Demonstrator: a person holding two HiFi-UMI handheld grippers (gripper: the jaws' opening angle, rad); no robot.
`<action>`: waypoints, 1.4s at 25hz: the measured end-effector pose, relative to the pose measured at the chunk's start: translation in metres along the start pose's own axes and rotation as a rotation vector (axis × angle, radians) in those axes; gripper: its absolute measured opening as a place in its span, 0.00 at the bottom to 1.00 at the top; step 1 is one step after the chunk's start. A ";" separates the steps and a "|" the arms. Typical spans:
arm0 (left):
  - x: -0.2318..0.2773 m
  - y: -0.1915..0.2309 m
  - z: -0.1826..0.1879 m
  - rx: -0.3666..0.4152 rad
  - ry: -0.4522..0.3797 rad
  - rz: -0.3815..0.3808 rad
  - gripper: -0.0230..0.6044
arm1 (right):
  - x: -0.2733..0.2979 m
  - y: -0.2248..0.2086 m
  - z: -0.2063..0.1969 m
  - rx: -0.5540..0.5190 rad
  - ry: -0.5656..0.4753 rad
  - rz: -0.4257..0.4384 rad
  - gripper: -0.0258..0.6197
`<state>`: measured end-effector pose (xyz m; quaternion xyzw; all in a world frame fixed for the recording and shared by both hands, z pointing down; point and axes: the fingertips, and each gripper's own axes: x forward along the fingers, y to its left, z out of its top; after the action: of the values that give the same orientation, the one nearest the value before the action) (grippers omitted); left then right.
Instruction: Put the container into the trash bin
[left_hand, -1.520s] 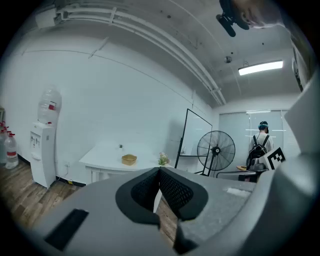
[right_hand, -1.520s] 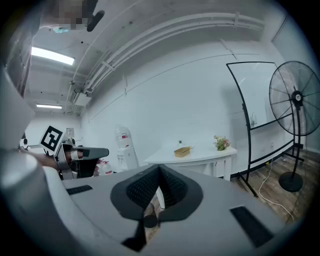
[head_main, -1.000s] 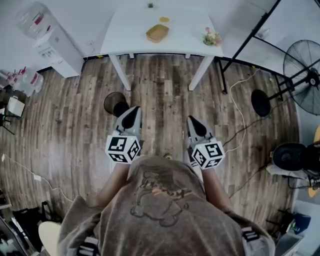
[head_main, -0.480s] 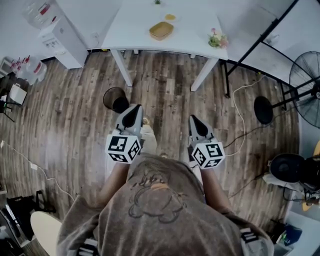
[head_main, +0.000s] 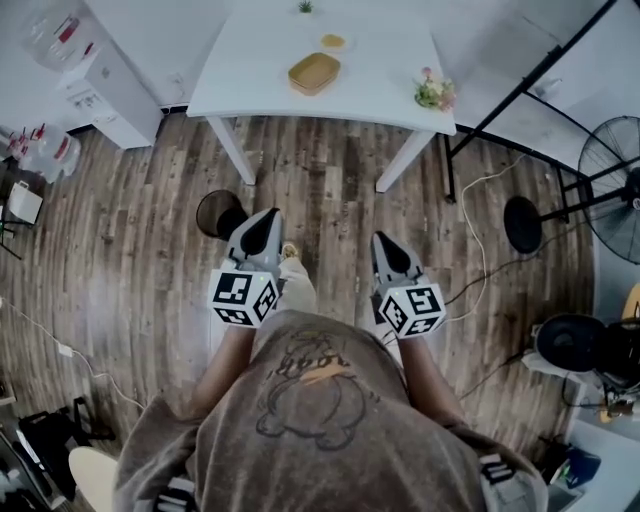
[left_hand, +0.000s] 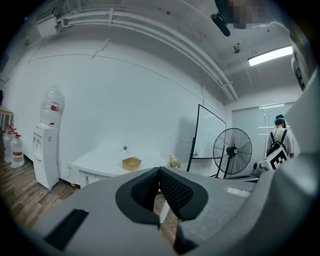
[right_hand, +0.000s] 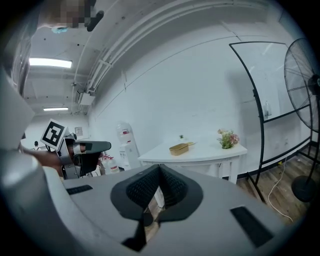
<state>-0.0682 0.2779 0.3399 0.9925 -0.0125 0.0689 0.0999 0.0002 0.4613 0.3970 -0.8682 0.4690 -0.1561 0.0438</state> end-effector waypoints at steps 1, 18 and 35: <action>0.010 0.007 0.002 0.001 0.001 -0.002 0.04 | 0.011 -0.004 0.002 0.001 0.002 0.000 0.03; 0.179 0.120 0.062 -0.011 0.031 -0.057 0.04 | 0.183 -0.049 0.068 0.012 0.034 -0.039 0.03; 0.284 0.189 0.091 -0.001 0.051 -0.175 0.04 | 0.299 -0.072 0.103 0.007 0.009 -0.113 0.03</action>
<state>0.2178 0.0713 0.3288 0.9877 0.0769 0.0851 0.1061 0.2429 0.2472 0.3847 -0.8925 0.4187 -0.1639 0.0356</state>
